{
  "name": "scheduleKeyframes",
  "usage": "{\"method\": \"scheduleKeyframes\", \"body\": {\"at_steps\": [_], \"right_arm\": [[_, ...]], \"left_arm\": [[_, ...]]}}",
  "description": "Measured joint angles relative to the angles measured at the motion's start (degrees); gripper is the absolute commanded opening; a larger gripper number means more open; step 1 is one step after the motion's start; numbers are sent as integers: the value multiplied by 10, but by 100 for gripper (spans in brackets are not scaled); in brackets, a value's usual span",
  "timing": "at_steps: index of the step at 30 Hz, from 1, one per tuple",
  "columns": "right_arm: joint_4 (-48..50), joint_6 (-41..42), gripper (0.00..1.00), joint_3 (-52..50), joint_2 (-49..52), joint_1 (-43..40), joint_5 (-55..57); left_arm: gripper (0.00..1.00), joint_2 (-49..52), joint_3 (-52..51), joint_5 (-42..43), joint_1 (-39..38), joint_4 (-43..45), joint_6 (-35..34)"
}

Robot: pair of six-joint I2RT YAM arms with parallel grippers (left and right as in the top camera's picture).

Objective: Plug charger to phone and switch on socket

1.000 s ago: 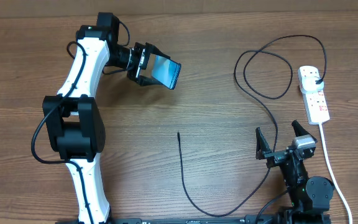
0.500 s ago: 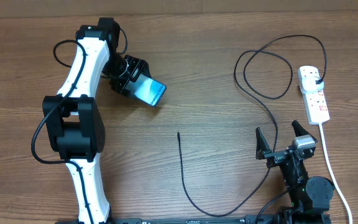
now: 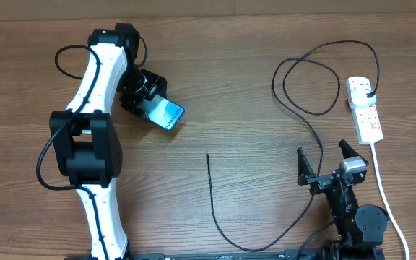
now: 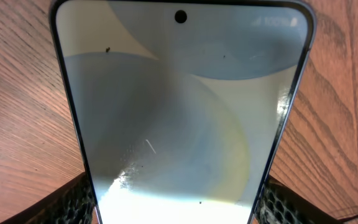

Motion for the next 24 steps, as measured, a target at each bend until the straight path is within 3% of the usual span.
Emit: {"method": "scheduleKeyframes", "body": {"at_steps": [16, 24], "right_arm": [[21, 0, 100, 0, 0, 0, 0], [-35, 0, 100, 31, 2, 0, 14]], "left_arm": [[4, 0, 0, 0, 0, 0, 0], [4, 0, 0, 0, 0, -1, 0]]}}
